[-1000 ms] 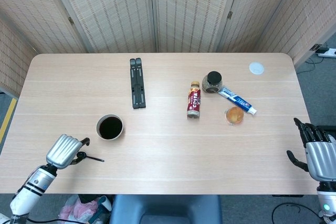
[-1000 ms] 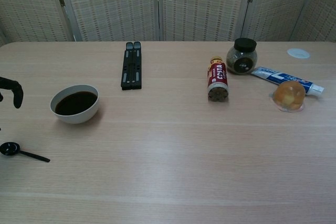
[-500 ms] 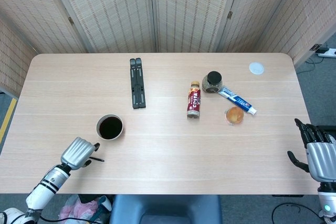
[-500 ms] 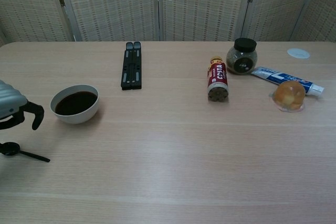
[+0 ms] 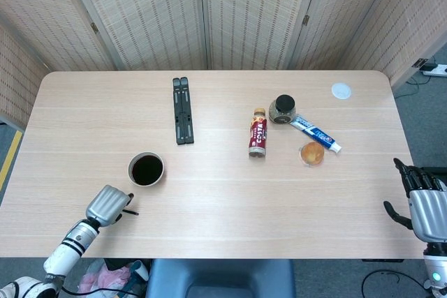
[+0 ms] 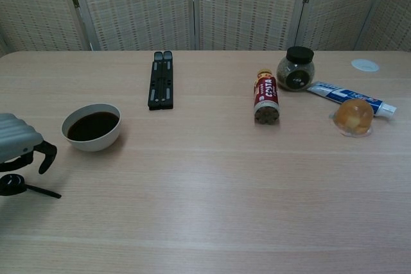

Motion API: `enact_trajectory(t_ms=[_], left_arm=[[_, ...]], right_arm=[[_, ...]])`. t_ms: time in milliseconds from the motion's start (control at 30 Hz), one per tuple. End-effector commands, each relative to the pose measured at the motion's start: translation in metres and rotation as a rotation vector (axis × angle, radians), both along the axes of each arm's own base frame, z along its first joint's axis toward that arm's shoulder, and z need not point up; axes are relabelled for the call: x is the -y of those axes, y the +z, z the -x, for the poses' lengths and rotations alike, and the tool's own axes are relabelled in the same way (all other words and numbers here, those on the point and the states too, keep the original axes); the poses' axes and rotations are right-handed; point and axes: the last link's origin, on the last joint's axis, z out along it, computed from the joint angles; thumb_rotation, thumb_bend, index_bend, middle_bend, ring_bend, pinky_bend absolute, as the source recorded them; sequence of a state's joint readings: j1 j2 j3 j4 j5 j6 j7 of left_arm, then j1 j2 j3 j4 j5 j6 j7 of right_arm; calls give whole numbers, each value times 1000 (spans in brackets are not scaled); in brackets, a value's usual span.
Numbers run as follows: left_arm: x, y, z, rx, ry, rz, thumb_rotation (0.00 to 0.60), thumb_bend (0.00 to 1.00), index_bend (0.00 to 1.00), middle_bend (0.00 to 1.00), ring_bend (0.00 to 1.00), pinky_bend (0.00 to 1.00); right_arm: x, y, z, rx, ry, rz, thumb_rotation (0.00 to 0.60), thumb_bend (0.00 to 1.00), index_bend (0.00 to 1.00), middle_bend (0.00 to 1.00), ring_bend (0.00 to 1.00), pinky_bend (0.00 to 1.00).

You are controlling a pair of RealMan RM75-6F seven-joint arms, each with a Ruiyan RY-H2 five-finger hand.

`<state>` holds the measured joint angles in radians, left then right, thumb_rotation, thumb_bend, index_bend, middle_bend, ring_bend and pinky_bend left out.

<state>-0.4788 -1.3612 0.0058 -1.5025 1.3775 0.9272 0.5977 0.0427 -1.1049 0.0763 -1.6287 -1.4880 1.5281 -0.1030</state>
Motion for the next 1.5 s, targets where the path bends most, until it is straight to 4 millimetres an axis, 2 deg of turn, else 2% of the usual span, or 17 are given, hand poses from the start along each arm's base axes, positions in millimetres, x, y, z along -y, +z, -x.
enact_trajectory(t_ms=[33,267,800,1500], left_arm=[[-1,-5,0,-8,13,12,600,334,498,931,879,1000],[-1,-11,-2,-41,21,15,600,396,493,930,879,1000],[4,-29,-10,-109,4,21,600,405,492,930,879,1000],[12,-36,-13,-89,19,-52,600,404,500,931,890,1000]], right_arm=[[0,0,1,0,-4,0,600,191,19,209,184,219],[-1,-1,2,2,-8,-4,600,190,19,209,184,219],[-3,0,4,4,-14,-1,600,191,19,209,184,219],[-5,0,5,4,-24,1,600,191,19,209,185,219]])
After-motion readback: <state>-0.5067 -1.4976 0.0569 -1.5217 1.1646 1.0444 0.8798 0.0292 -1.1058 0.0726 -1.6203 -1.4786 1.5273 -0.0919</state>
